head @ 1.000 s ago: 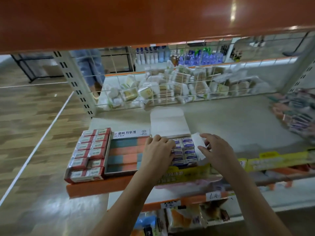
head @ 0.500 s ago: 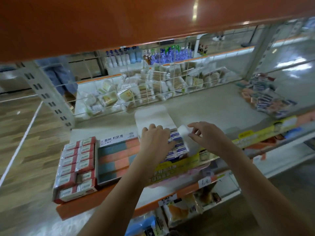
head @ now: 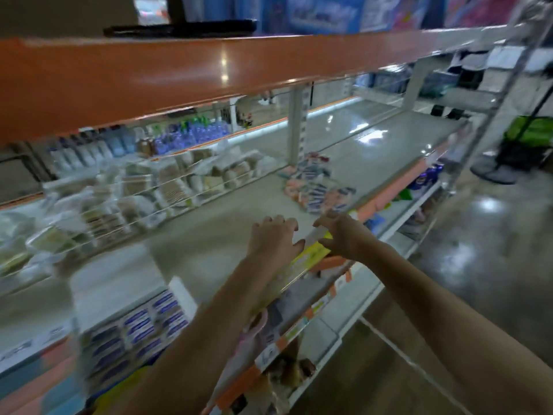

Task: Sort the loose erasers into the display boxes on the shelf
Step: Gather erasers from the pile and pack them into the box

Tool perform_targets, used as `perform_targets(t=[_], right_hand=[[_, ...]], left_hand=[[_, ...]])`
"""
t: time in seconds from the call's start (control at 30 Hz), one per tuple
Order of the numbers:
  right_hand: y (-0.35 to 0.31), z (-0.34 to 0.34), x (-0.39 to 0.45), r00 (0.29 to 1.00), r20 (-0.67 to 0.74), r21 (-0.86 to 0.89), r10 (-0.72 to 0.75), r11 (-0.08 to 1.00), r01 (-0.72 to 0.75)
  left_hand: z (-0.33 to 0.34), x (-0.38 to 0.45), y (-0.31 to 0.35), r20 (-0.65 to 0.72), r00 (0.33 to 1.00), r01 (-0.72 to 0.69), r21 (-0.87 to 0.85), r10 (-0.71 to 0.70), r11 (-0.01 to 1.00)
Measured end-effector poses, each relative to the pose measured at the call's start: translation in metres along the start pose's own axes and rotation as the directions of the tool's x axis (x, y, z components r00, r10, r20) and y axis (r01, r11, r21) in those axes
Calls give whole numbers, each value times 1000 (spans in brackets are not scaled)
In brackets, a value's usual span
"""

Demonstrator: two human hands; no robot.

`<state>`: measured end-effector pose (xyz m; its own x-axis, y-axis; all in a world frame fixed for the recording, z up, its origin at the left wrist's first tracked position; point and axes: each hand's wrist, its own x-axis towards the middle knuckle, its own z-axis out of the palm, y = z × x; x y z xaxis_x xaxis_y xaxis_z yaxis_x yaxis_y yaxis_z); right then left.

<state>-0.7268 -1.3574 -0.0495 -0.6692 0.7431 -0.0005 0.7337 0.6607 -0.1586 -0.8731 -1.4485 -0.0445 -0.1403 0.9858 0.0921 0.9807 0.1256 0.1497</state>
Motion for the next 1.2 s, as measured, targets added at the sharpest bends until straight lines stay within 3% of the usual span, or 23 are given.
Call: perform_targets(t=[0.2,0.37,0.8,1.2], right_hand=[[101,-7,20,999,-1,22,52,998,-52],[151,-7,49,998,7,43,66,997,-66],[203,9,156,999,-34,79,24,997,-21],[233,13,187,992,-2,86,-126,988,126]], left_hand=[[33,86,60,34,999,4,58,-6,998],[46,140,73,-2,998,59,35,-59,998],[65,276,25,-116,982,157,83,-147,984],[93,314,4,-116,975,208,156,-191,966]])
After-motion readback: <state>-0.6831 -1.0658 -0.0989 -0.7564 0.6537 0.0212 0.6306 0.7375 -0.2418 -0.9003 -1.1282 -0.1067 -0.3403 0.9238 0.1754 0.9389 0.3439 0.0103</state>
